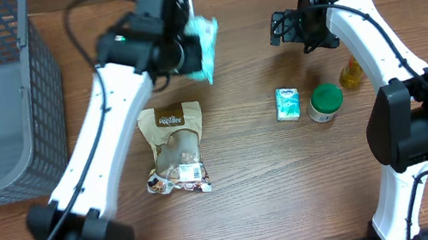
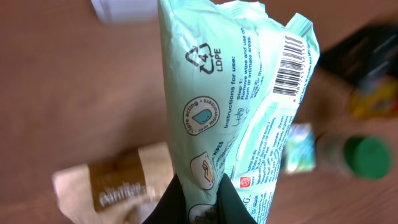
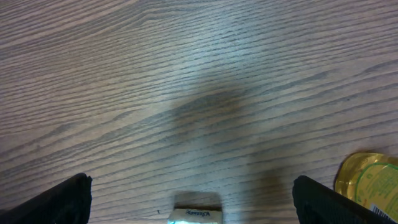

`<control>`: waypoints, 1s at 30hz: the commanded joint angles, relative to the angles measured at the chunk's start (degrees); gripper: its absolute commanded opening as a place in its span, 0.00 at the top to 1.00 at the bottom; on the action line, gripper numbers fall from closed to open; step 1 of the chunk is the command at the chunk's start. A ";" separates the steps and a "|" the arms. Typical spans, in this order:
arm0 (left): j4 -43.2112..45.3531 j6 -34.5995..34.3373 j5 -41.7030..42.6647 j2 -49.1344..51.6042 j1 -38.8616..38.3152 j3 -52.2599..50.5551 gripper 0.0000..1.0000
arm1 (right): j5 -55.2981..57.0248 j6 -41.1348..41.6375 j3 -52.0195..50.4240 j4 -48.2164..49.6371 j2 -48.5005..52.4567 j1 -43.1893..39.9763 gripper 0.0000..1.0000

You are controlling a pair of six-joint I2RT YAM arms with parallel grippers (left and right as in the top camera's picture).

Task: Scan the item barcode
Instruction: 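Lift the wipe packet to the white scanner with the left gripper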

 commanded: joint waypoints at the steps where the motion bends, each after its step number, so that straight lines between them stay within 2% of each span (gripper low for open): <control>1: 0.94 2.40 -0.44 -3.61 1.07 5.09 0.96 | 0.79 -0.44 0.87 0.20 -1.55 0.15 0.00; 5: 1.25 4.98 -2.21 -3.87 1.36 11.19 0.96 | 0.79 -0.44 0.87 0.20 -1.55 0.15 0.00; 10: 10.29 6.21 -16.15 -3.87 1.36 14.38 0.96 | 0.79 -0.44 0.87 0.20 -1.55 0.15 0.00; 16: 23.74 22.05 -19.54 -2.91 1.36 14.34 0.96 | 0.79 -0.44 0.87 0.20 -1.55 0.15 0.00; 22: 32.39 29.83 -25.99 -0.04 1.38 14.34 0.95 | 0.79 -0.44 0.87 0.20 -1.55 0.15 0.00; 27: 33.68 35.63 -25.86 3.06 1.38 14.32 0.96 | 0.79 -0.44 0.87 0.20 -1.55 0.15 0.00; 30: 33.66 36.46 -27.93 5.25 1.36 14.32 0.96 | 0.79 -0.44 0.87 0.20 -1.55 0.15 0.00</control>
